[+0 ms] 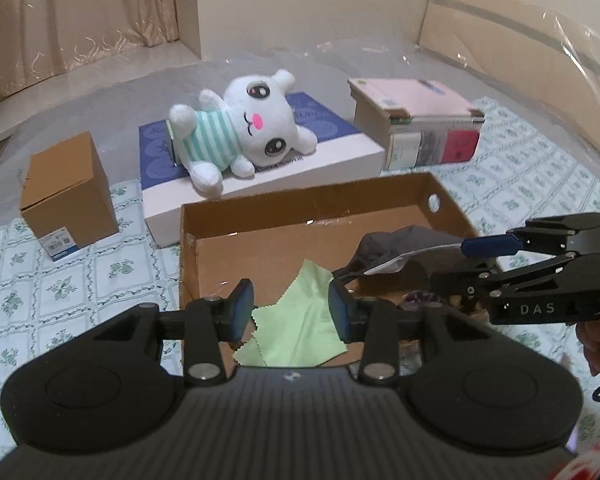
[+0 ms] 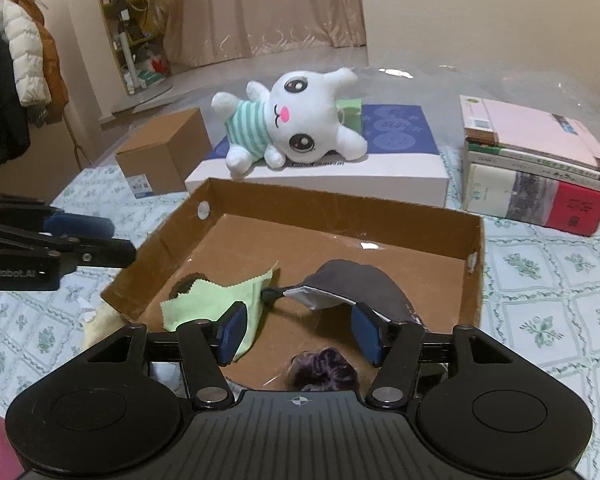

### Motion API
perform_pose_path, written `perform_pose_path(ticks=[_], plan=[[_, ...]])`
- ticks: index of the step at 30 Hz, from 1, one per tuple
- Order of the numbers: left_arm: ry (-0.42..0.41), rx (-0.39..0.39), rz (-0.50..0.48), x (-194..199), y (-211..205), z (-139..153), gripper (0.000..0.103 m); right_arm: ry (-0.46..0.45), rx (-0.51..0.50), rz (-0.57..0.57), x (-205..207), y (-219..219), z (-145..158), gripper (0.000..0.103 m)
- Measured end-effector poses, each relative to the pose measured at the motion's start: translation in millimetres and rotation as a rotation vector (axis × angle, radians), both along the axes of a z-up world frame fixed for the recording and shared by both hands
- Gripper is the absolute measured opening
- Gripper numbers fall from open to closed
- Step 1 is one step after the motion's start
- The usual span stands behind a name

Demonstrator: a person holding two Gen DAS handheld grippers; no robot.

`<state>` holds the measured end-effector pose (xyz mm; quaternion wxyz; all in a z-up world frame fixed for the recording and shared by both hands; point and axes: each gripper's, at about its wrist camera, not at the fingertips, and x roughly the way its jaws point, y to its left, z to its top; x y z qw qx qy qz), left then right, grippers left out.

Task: Organize soft objects
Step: 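Drop green cloth from left gripper into box while right gripper releases scrunchie, then withdraw both grippers and move the right gripper toward the white paper towel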

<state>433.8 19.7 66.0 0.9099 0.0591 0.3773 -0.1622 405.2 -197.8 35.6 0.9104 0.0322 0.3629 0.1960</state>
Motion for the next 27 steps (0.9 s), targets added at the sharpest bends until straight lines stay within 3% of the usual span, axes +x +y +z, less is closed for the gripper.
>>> perform_pose_path(ticks=[6, 15, 21, 27], plan=[[-0.064, -0.067, 0.026, -47, 6, 36, 0.037, -0.055, 0.036, -0.005, -46, -7, 36, 0.058], [-0.162, -0.11, 0.071, -152, 8, 74, 0.042, -0.162, 0.063, -0.008, -146, -11, 80, 0.058], [-0.22, -0.123, 0.111, -221, 14, 83, 0.049, -0.2, 0.092, -0.03, -210, -17, 88, 0.058], [-0.259, -0.125, 0.163, -287, 14, 68, 0.057, -0.196, 0.157, -0.078, -265, -23, 76, 0.058]])
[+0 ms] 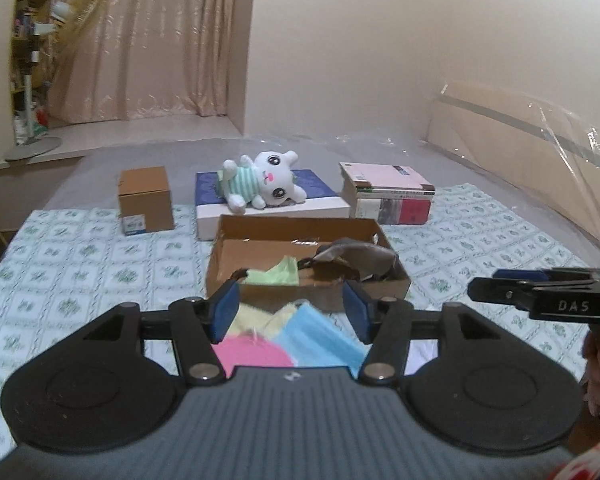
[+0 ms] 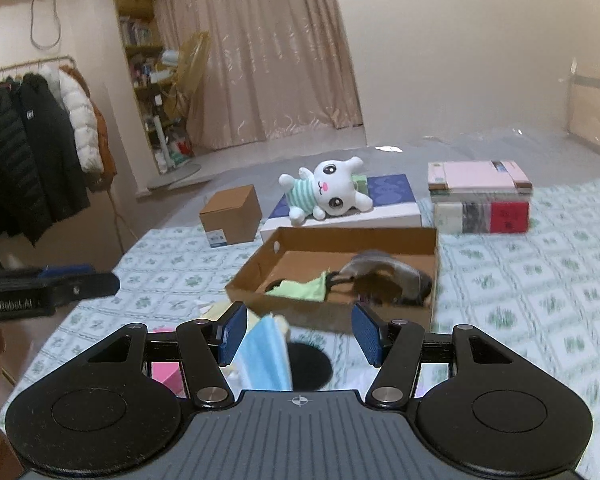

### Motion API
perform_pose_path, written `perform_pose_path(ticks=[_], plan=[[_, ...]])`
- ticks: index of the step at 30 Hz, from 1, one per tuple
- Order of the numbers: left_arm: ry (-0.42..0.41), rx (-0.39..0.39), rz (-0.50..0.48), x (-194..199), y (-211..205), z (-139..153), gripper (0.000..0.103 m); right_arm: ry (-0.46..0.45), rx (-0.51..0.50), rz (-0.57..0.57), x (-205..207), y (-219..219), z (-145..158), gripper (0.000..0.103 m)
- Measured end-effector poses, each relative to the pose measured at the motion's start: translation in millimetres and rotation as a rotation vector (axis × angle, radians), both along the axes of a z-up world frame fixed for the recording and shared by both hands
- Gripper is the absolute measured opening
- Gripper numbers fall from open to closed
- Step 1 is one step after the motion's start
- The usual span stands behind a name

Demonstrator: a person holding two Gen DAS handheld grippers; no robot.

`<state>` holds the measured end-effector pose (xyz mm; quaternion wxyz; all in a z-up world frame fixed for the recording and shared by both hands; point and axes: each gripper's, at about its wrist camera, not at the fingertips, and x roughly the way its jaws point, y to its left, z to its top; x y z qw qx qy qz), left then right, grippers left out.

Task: Organize soft objects
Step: 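Withdraw both grippers and move the right gripper toward the white paper towel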

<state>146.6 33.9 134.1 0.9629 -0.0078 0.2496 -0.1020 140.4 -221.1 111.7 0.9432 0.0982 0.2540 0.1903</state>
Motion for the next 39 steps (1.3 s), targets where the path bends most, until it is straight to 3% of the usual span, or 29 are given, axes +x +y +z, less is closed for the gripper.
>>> perform_pose_path(ticks=[9, 14, 26, 39], plan=[[0.043, -0.067, 0.108, -68, 5, -40, 0.068, 0.112, 0.05, 0.003, -58, -1, -43, 0.058], [0.06, -0.006, 0.147, -86, 3, -62, 0.074, 0.143, 0.048, 0.002, -74, 2, -60, 0.058], [0.152, 0.002, 0.163, -97, 6, -97, 0.077, 0.181, 0.015, 0.012, -86, 13, -88, 0.058], [0.188, 0.032, 0.163, -91, 7, -112, 0.077, 0.243, 0.012, 0.029, -83, 22, -111, 0.058]])
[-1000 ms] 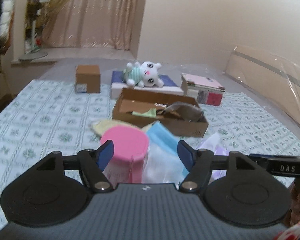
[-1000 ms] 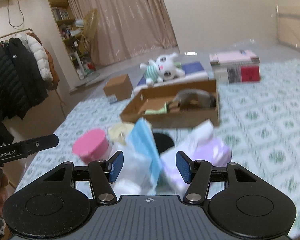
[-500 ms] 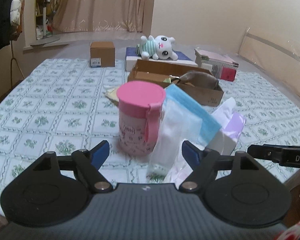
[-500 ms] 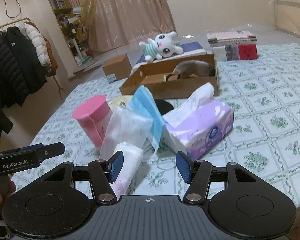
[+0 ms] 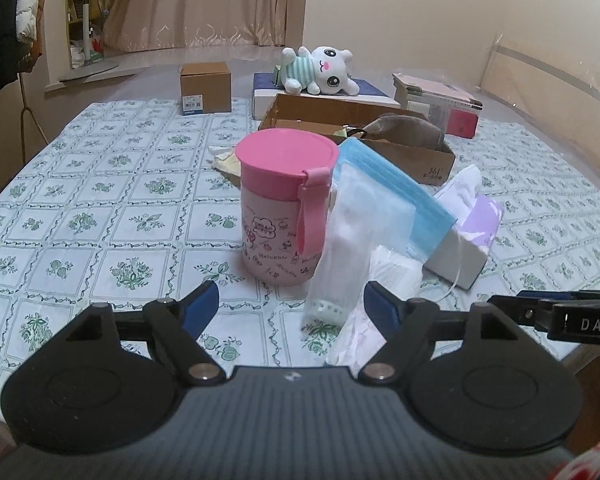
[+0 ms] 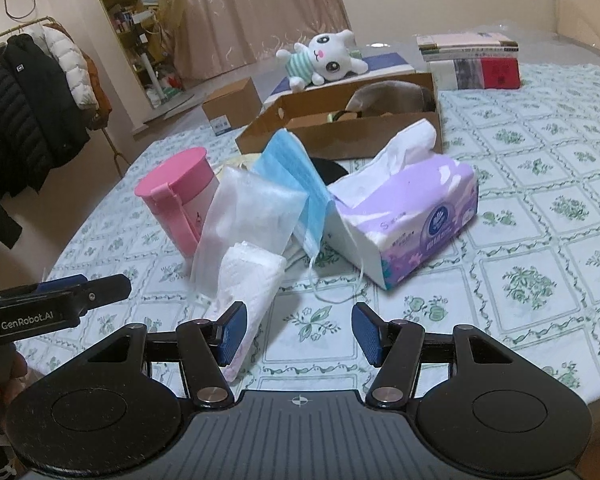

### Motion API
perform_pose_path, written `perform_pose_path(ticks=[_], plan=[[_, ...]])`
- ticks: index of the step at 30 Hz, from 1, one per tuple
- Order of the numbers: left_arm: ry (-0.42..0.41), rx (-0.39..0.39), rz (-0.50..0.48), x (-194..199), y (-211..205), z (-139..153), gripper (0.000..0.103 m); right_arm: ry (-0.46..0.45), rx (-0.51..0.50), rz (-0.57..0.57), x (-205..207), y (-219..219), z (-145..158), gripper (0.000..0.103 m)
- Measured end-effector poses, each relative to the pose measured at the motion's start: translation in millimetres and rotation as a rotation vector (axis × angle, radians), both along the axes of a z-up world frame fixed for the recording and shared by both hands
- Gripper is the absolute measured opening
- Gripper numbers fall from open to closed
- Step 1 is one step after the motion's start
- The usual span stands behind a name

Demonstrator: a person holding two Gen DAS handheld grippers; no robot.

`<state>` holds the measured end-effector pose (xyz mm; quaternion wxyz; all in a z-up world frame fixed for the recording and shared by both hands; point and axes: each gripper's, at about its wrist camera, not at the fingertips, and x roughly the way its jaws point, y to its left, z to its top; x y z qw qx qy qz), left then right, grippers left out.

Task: Organize soft objects
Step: 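Withdraw both grippers and move the right gripper toward the white paper towel, then close the right gripper on the white paper towel and lift it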

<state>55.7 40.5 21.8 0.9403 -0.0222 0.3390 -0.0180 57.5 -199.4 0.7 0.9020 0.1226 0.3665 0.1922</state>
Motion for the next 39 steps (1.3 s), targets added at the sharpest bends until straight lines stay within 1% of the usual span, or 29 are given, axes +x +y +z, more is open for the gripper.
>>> perform_pose_path(ticks=[8, 16, 32, 34, 35, 37, 39], plan=[[0.01, 0.028, -0.003, 2, 2, -7, 0.077, 0.03, 0.028, 0.022, 6, 10, -13, 0.058], [0.021, 0.028, 0.0, 8, 9, -13, 0.077, 0.059, 0.043, 0.064, 17, 28, -25, 0.058], [0.045, 0.018, -0.004, 22, 18, -27, 0.077, 0.112, 0.057, 0.108, 41, 59, -50, 0.057], [0.049, 0.017, -0.007, 24, 19, -29, 0.077, 0.117, 0.064, 0.114, 44, 61, -53, 0.049], [0.051, 0.016, -0.007, 25, 19, -30, 0.077, 0.12, 0.067, 0.116, 45, 62, -53, 0.042], [0.054, 0.013, -0.009, 26, 20, -32, 0.077, 0.124, 0.073, 0.115, 47, 64, -55, 0.037], [0.055, 0.013, -0.009, 26, 21, -33, 0.077, 0.123, 0.079, 0.114, 47, 64, -55, 0.028]])
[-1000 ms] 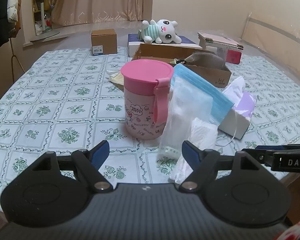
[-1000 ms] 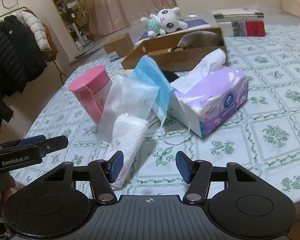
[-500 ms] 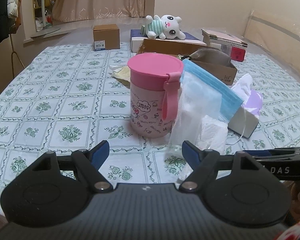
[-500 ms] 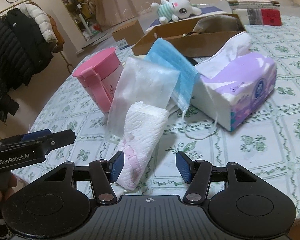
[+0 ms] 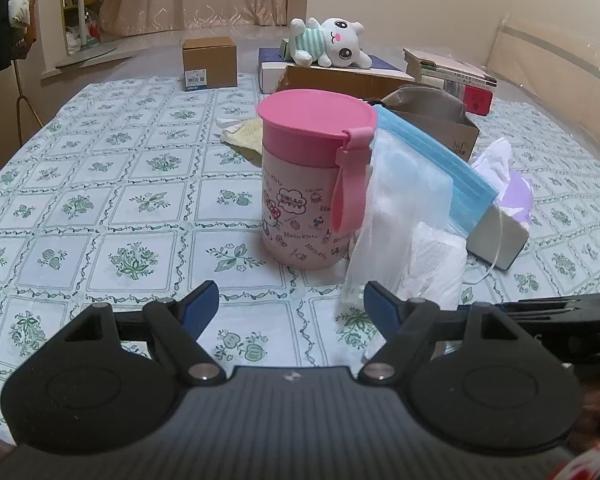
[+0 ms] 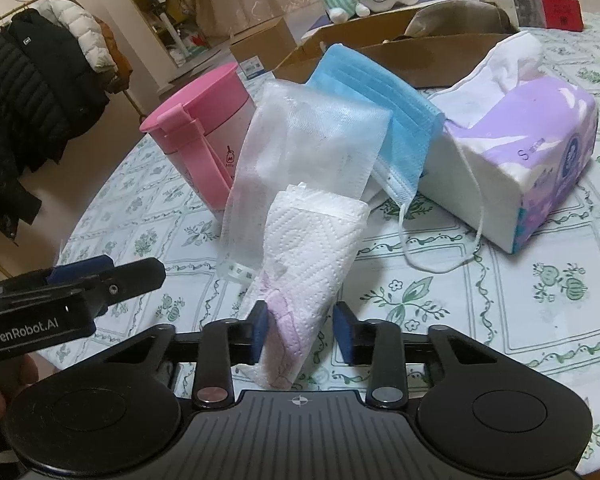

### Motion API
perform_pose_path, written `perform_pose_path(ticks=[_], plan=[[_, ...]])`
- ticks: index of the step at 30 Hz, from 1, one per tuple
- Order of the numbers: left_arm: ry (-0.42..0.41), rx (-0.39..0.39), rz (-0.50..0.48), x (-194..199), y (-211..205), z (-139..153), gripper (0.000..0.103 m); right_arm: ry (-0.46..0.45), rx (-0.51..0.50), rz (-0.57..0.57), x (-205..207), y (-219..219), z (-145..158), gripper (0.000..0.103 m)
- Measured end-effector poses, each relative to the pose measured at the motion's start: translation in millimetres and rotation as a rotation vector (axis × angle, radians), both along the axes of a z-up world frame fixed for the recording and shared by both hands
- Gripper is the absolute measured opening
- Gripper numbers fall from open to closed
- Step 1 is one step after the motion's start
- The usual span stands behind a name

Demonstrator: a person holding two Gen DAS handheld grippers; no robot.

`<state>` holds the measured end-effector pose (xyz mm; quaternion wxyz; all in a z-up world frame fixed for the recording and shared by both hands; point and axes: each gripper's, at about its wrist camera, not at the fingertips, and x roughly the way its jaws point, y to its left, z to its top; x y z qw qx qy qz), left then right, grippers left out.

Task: Organize soft objects
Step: 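Close the right gripper on the white paper towel and lift it, then grasp the clear plastic bag with the left gripper while the right gripper holds the paper towel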

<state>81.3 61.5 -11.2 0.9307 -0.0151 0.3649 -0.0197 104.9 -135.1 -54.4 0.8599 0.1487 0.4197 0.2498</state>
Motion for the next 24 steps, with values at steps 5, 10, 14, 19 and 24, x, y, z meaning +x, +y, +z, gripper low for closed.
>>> perform_pose_path(ticks=[5, 10, 14, 19, 24], plan=[[0.012, -0.011, -0.016, 0, -2, -3, 0.077, -0.014, 0.019, -0.007, -4, -7, 5, 0.014], [0.017, -0.018, -0.071, 1, -12, -5, 0.077, -0.083, -0.014, -0.025, -14, -23, 23, 0.01], [0.015, -0.01, -0.12, 4, -24, -5, 0.077, -0.128, -0.048, -0.051, -21, -39, 36, 0.009], [0.01, 0.026, -0.163, 14, -42, -9, 0.077, -0.167, -0.084, -0.095, -25, -58, 47, 0.009], [0.005, 0.076, -0.201, 28, -58, -17, 0.077, -0.184, -0.099, -0.122, -25, -69, 51, 0.009]])
